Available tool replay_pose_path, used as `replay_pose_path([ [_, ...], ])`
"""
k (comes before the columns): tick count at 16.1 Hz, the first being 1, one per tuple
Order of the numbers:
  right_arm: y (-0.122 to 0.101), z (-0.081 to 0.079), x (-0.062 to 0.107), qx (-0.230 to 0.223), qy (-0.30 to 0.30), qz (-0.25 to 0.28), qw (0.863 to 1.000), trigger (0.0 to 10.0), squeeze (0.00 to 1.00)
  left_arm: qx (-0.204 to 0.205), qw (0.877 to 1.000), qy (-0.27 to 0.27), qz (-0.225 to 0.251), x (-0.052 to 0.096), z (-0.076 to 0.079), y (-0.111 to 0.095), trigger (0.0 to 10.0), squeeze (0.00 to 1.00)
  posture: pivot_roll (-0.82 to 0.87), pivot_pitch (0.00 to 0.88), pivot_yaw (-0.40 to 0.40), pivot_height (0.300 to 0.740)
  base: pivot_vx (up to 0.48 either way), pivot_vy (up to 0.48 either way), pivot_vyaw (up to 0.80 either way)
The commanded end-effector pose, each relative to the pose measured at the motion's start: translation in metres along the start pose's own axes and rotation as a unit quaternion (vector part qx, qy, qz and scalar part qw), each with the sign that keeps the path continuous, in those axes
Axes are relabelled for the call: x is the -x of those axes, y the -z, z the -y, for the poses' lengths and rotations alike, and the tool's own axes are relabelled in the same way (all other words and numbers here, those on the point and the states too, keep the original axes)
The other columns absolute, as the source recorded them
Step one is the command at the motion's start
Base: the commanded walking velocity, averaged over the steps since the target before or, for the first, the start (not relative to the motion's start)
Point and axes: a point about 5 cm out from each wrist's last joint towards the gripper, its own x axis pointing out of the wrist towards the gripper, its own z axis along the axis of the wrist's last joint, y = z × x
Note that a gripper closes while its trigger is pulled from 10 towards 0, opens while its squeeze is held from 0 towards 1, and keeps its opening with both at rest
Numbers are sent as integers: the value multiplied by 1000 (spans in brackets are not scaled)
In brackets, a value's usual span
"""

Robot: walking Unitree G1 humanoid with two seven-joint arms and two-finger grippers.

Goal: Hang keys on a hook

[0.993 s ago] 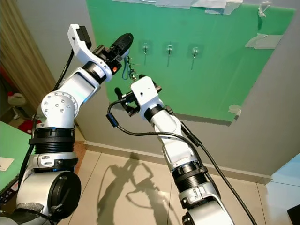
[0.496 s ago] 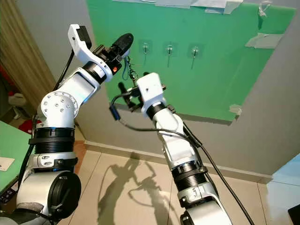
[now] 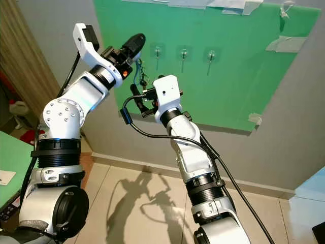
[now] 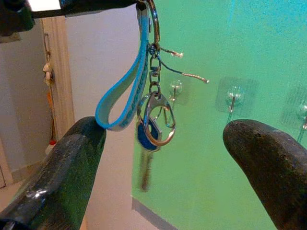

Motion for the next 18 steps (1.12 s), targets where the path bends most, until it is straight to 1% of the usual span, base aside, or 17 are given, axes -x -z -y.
replay_pose_path([
  [1,-9,1,-5,-5,4,12,1000,10000,0,-5,1000,5,1,1,4,-2,0,0,-37,0,85,740,0,0,0],
  [2,-9,1,-5,-6,5,13,1000,10000,0,-5,1000,5,1,1,4,-2,0,0,-36,0,84,740,0,0,0],
  [4,-10,0,-6,-8,5,15,1000,8863,0,-6,1000,3,2,2,3,-2,0,0,-36,0,84,740,0,0,0],
  [5,-11,0,-6,-9,5,17,1000,9725,0,-6,1000,0,2,2,1,-3,0,0,-35,0,83,740,0,0,0],
  [6,-11,-1,-5,-10,4,17,1000,10000,0,-7,1000,0,2,2,1,-3,0,0,-36,0,82,740,0,0,0],
  [7,-11,-2,-5,-12,3,16,1000,9922,0,-6,1000,-1,3,2,1,-3,0,0,-36,0,82,740,0,0,0],
  [8,-9,-2,-5,-15,2,14,1000,5451,0,-4,1000,0,3,3,2,-3,0,0,-36,0,81,740,0,0,0],
  [9,-9,-2,-5,-18,3,13,1000,0,0,-3,1000,1,3,2,3,-3,0,0,-35,0,80,740,0,0,0],
  [13,-7,-4,-5,-22,-3,9,1000,0,0,-1,1000,1,3,3,4,-2,0,0,-32,0,77,740,0,0,0],
  [18,-7,-5,-5,-24,-4,8,1000,0,0,-3,1000,-3,4,3,1,-3,0,0,-34,0,78,740,0,0,0],
])
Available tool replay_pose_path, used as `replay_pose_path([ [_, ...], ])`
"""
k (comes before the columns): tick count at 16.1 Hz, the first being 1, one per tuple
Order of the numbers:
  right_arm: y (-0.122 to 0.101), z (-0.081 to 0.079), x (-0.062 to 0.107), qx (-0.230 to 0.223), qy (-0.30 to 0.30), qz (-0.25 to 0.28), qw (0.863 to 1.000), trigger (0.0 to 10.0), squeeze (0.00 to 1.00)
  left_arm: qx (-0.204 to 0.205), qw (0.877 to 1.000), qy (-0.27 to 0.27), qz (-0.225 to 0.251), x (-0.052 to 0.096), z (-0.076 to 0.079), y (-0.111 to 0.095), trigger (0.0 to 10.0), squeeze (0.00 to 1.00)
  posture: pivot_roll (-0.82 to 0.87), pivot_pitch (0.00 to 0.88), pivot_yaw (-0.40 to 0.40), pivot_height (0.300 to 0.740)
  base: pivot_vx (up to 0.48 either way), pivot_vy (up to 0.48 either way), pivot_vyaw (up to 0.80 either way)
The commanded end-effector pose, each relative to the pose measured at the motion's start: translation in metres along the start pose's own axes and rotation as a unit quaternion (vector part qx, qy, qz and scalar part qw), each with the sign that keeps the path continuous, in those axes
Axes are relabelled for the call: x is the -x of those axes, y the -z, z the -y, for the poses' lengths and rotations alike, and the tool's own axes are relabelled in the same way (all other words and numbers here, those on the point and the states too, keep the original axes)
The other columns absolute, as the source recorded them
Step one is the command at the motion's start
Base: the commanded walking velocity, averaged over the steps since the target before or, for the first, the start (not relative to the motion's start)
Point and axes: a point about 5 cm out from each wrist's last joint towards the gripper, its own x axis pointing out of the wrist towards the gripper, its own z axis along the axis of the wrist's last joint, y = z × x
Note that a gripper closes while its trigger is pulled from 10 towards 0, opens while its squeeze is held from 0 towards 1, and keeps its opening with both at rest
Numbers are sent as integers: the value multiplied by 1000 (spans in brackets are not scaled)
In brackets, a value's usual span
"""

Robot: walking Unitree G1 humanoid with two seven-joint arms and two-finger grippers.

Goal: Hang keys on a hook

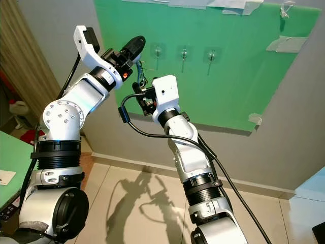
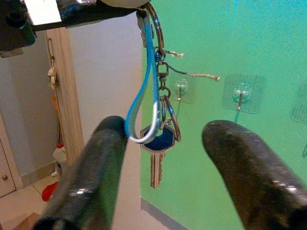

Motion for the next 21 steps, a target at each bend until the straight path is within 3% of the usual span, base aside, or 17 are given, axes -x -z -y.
replay_pose_path([
  [1,-6,-1,-2,-2,-2,7,1000,0,0,-4,1000,4,4,1,2,-4,0,0,-34,0,78,740,0,0,0],
  [14,-6,-1,-1,-3,1,9,1000,0,0,-7,1000,-1,7,1,-1,-6,0,0,-36,0,83,740,0,0,0],
  [21,-8,3,1,10,5,16,1000,0,0,-29,999,-25,3,2,-12,-3,0,0,-43,0,85,740,0,0,0],
])
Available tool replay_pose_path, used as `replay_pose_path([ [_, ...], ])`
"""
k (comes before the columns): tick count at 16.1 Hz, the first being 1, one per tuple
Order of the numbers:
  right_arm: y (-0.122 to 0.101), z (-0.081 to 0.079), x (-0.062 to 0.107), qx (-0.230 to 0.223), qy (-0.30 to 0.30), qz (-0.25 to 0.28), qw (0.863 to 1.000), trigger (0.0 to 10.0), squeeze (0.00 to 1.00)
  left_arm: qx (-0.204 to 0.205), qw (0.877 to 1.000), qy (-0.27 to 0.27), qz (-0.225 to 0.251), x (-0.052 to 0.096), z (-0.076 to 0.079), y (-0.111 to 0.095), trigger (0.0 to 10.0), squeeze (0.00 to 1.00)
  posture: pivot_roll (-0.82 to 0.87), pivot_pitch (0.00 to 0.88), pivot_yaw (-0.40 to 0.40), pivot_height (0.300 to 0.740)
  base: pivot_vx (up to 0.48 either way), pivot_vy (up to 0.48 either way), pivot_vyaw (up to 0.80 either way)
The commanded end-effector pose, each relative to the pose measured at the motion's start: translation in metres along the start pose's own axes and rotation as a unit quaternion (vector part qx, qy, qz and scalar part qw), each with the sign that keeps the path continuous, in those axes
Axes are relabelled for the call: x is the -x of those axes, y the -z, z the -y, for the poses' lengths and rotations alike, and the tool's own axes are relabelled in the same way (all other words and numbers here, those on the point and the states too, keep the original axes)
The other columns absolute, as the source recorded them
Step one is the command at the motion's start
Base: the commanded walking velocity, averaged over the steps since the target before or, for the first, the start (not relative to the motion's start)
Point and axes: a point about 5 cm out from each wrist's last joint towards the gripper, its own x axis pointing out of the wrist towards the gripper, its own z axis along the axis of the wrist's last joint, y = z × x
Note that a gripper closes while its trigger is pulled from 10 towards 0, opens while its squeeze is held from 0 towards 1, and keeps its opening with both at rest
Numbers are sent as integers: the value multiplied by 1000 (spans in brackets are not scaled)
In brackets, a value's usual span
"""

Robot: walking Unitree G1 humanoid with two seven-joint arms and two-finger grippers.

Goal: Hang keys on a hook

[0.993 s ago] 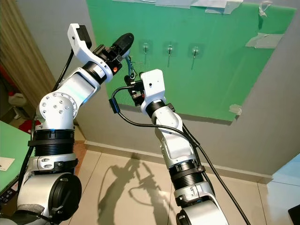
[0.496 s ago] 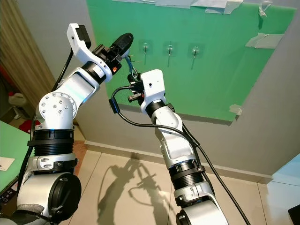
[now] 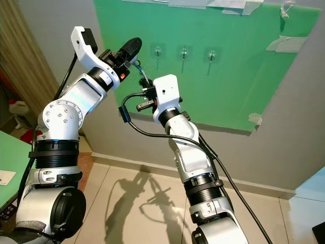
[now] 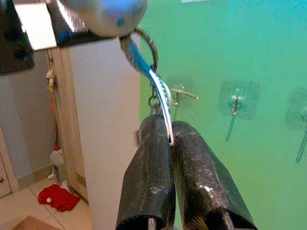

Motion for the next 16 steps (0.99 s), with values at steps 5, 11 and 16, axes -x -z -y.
replay_pose_path([
  [5,-4,0,0,17,-6,8,1000,0,0,-36,999,-21,2,0,-9,-1,0,0,-43,0,80,740,0,0,0],
  [11,-8,8,1,49,-29,7,998,0,0,-110,992,-59,-18,2,-24,6,8784,0,-45,0,72,740,0,0,0],
  [16,-5,4,3,46,-41,3,998,0,0,-144,986,-76,-21,2,-29,10,10000,1000,-44,0,65,740,0,0,0],
])
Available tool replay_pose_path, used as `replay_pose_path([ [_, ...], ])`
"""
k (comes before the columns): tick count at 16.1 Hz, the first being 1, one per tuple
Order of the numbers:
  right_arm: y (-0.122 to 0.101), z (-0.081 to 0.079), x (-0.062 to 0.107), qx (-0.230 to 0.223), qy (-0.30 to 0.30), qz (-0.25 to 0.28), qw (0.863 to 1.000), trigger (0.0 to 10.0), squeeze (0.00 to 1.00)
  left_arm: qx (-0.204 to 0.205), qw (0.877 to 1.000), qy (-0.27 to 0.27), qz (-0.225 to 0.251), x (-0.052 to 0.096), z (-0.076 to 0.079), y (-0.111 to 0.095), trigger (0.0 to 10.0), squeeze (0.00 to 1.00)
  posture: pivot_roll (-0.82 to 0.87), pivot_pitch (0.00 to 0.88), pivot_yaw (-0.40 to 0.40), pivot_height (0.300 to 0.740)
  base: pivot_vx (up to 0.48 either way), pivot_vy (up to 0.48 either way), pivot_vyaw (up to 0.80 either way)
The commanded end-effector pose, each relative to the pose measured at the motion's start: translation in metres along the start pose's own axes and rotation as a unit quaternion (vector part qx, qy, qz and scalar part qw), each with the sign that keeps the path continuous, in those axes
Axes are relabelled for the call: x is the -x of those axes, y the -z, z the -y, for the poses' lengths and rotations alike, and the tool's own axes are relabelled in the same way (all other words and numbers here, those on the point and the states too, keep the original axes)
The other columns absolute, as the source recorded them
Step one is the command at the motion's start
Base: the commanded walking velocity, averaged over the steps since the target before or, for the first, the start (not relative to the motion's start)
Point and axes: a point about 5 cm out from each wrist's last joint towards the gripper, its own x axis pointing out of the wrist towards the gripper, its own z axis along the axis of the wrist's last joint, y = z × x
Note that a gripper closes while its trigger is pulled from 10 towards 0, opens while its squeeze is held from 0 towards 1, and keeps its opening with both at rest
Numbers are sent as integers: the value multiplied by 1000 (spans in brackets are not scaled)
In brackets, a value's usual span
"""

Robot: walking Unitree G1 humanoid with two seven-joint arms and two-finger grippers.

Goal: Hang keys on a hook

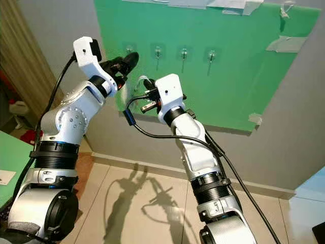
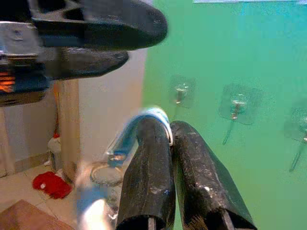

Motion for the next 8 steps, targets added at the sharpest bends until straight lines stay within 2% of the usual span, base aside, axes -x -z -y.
replay_pose_path([
  [1,-5,-2,-1,6,-10,10,1000,0,0,-18,1000,-7,-5,1,-3,2,10000,1000,-43,0,64,740,0,0,0],
  [3,-7,-1,-1,34,-29,12,999,0,0,-24,1000,-11,-3,1,-5,3,10000,1000,-43,0,63,740,0,0,0],
  [6,-15,3,-1,141,-92,16,986,0,0,-28,999,-15,-2,0,-7,3,10000,1000,-48,0,66,740,0,0,0],
  [7,-17,5,-1,196,-125,14,973,0,0,-35,999,-14,-2,0,-6,4,10000,1000,-54,0,65,740,0,0,0],
  [8,-18,10,-1,260,-154,8,953,0,0,-46,999,-11,-4,0,-4,6,10000,1000,-54,0,60,740,0,0,0],
])
